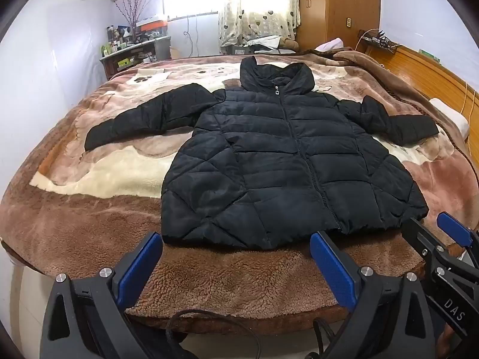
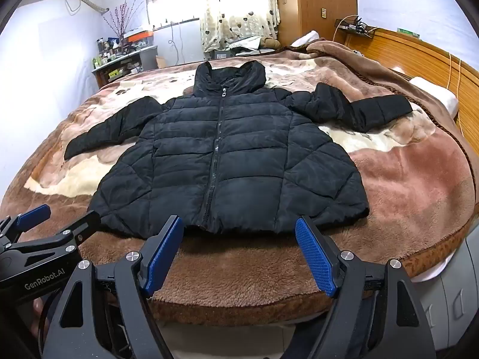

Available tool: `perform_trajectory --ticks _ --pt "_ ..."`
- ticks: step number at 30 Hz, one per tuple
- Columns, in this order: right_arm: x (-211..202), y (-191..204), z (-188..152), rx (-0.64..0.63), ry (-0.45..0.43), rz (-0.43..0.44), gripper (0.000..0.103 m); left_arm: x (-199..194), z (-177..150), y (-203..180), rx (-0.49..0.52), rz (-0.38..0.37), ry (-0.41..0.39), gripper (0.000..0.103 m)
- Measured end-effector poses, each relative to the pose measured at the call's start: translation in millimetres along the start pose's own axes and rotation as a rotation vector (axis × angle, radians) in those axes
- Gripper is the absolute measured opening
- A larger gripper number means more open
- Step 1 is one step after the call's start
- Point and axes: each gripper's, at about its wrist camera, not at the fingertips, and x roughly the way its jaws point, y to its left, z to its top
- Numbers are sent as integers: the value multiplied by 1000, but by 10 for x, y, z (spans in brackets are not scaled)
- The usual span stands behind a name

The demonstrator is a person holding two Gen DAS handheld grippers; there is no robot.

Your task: Fold large clothes

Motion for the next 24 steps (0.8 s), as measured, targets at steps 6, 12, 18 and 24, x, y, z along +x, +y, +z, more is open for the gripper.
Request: perform_trajectory --ticks 6,12,18,24 --pt "0 11 6 -1 -5 1 77 -16 -1 -1 -6 -8 -7 100" --pt "-27 69 22 -7 -15 1 77 59 14 33 -43 -91 16 100" --pt "-79 44 72 -18 -59 -9 77 -145 101 28 -27 -29 -47 100" --pt "-230 83 143 -41 -161 -7 77 -200 171 -44 40 62 -124 100"
